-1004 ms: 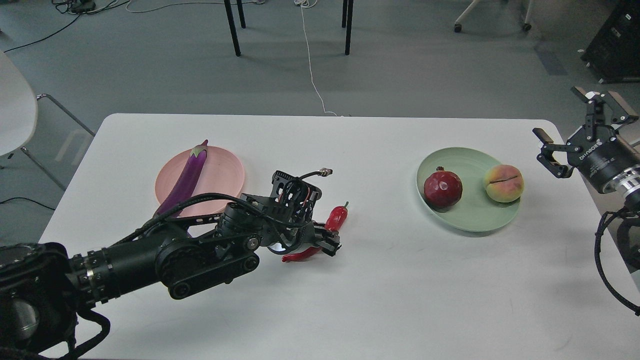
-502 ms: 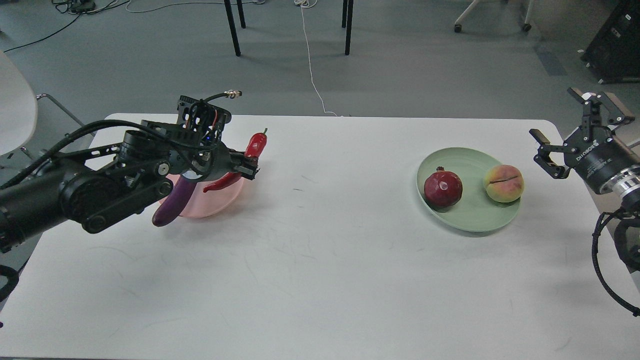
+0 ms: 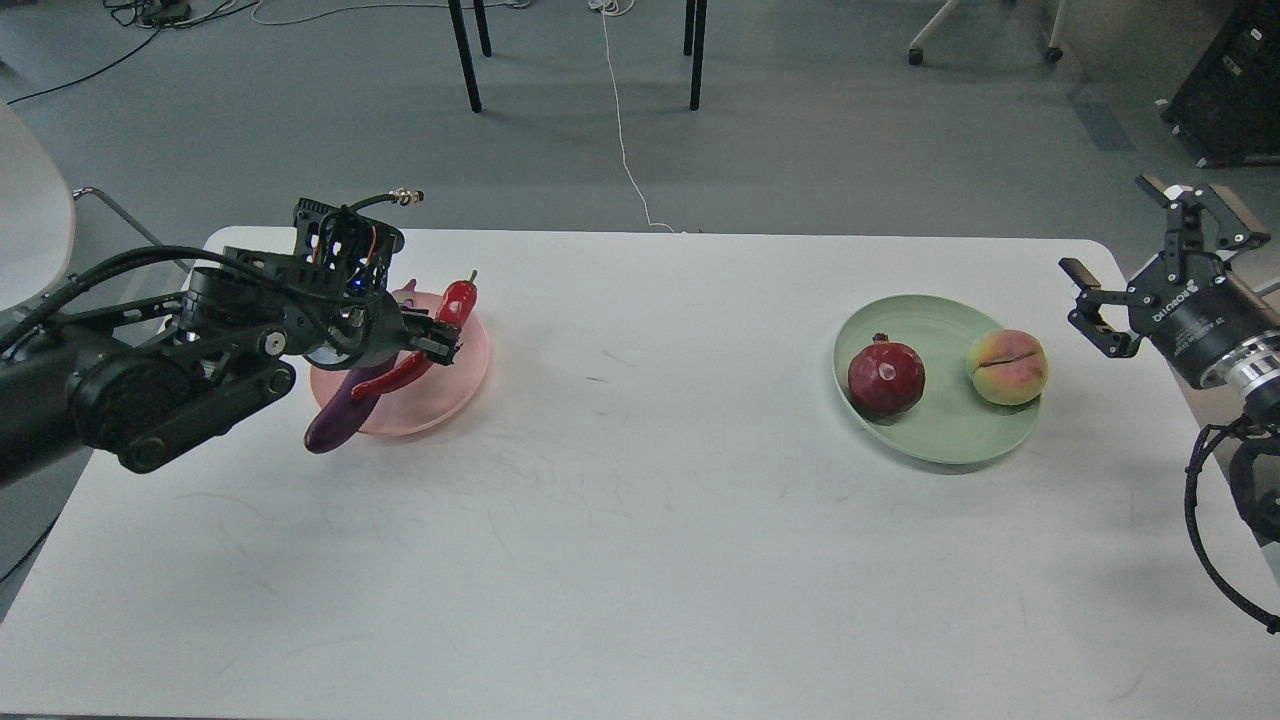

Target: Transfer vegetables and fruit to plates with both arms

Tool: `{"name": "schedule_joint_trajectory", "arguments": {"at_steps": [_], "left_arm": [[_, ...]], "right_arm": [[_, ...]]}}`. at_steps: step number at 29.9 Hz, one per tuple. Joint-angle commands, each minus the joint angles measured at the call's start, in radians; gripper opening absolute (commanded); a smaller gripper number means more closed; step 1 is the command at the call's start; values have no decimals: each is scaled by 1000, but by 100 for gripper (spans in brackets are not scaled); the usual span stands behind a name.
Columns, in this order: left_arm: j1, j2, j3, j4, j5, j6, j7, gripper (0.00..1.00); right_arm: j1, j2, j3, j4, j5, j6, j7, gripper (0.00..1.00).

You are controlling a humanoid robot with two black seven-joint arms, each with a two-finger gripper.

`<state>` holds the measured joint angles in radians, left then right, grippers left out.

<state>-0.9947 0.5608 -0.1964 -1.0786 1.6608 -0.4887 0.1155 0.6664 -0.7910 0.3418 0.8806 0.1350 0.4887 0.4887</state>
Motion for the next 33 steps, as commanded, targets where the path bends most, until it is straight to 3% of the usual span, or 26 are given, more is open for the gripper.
{"name": "schedule_joint_trajectory", "arguments": {"at_steps": [1,5,8,9,14,19,22,25,33], "left_arm": [[1,2,0,8,0,0,-2,59],[-4,2,-1,9,-4,0,-5,68],[-12,-1,-15,20,-18,0,-36,97],[-16,-2,-21,29,-18,0,-63,100],[-27,2,-141,36,-155,18,-212,100],[70,4,-273,22,-713,87,-335,100],[135,2,-326,-7,-962,154,-352,100],[218,2,-406,-59,-1087,209,-353,100],[502,-97,-719,-149,-1119,211,-381,100]], "right_arm": [[-1,0,0,0,2,0,0,99],[-1,0,0,0,0,0,0,99],[-1,0,0,0,0,0,0,99],[-1,0,0,0,0,0,0,99],[9,1,0,-2,0,0,0,99],[19,9,3,1,0,0,0,99],[35,21,5,14,0,0,0,99],[47,50,5,47,0,-111,0,99],[68,53,3,216,-12,-311,0,99]]}}
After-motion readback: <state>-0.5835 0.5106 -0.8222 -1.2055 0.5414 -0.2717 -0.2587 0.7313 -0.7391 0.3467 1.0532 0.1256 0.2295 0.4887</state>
